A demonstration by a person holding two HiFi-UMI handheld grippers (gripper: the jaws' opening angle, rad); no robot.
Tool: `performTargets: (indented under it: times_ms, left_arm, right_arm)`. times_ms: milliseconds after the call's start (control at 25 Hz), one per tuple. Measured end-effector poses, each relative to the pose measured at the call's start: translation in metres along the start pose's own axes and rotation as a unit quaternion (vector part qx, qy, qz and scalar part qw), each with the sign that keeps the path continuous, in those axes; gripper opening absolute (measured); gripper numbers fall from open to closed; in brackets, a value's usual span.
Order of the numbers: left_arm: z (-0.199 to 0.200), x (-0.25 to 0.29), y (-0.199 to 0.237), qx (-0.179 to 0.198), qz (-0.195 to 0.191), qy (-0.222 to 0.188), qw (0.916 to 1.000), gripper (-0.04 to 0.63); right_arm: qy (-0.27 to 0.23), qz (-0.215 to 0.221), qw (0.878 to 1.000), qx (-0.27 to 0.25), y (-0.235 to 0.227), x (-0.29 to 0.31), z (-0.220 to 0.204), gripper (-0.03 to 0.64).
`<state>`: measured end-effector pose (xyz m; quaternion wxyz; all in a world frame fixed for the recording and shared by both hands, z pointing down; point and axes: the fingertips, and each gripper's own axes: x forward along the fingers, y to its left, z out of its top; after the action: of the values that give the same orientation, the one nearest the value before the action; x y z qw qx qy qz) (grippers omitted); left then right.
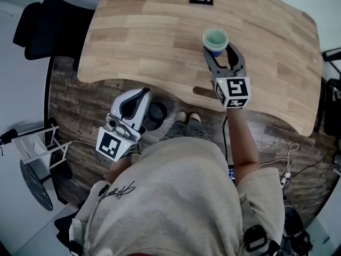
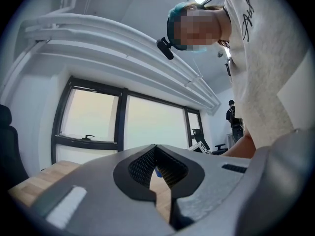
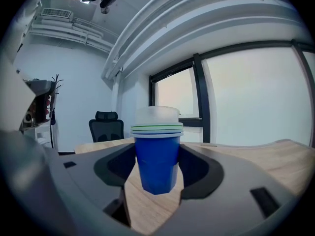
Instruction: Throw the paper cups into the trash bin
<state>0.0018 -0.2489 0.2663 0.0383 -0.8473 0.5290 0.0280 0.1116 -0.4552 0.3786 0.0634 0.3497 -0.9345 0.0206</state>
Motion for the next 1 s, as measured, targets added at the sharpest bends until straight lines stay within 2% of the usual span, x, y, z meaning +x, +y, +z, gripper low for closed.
performTargets:
  times_ms: [680,1000]
  left_arm:
    - [0.015,0.006,-0.007,0.016,-0.012,-0.014,0.9997,0.003]
    - [0.019,0.009,-0.012,0.025,-0.019,-0.013,0.9994,0.003]
  right_arm:
    - [-0.061,0.007,0.998,-0.004,0.012,-0.047,0.075,0.278]
    - [-0.074,-0.002,0.997,-0.011,0.006,-0.064,0.087,0.278]
